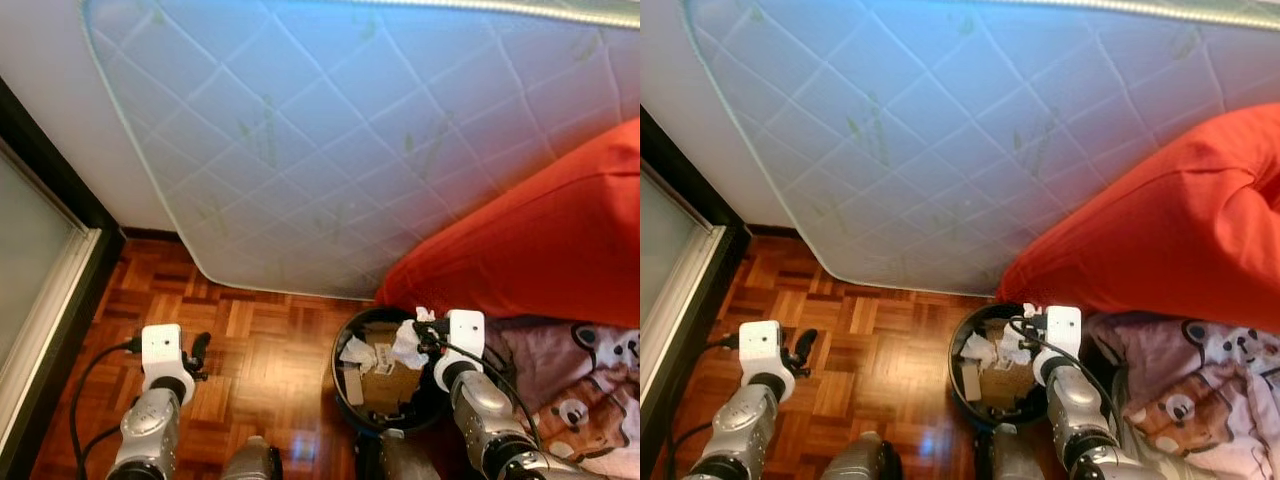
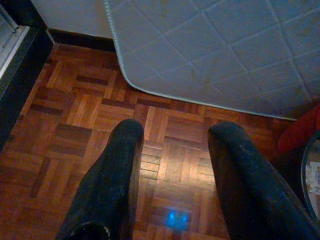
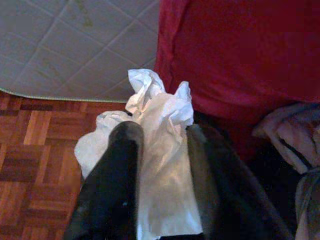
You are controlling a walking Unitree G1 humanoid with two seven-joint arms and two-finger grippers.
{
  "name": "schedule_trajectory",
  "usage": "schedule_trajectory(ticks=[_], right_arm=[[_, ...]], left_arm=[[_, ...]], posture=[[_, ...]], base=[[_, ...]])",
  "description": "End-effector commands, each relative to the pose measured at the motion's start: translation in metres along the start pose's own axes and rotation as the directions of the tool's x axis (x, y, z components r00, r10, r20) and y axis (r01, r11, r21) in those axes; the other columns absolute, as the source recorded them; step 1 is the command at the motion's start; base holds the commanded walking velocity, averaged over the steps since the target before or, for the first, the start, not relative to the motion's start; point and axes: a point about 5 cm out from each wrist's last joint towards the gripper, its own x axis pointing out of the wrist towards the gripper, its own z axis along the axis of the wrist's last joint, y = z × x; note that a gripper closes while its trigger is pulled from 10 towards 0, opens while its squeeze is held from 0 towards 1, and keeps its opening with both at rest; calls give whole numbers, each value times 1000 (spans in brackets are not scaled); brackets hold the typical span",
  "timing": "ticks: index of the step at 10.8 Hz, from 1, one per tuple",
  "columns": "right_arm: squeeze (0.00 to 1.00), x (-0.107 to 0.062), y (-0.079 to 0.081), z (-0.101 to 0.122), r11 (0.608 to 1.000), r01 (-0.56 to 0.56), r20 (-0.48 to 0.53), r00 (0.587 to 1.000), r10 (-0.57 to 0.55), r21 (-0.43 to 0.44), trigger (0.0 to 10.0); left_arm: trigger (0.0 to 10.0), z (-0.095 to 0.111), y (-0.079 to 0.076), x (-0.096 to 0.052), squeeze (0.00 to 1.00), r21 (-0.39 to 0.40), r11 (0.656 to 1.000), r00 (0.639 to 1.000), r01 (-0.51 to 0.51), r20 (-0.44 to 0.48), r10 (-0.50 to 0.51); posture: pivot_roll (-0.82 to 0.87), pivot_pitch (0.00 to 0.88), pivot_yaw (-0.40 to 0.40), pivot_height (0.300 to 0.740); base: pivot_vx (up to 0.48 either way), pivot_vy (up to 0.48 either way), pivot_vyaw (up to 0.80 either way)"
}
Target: Clean up the room
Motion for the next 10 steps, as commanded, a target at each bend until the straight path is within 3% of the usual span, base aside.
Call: schedule_trajectory(ticks=[1,10], right_arm=[[1000,-2,-5,-5,1000,18,-21,1000,-18,10,10000],[1000,-4,-6,-11,998,0,-80,997,-4,-57,10000]], left_arm=[[10000,-12,1,-7,0,0,1000,999,-4,-33,4],[10000,-16,-2,-9,0,-20,1000,999,-12,-41,12]], posture=[[238,311,-51,681],[239,250,-76,681]], base=[[0,0,0],[0,0,0]])
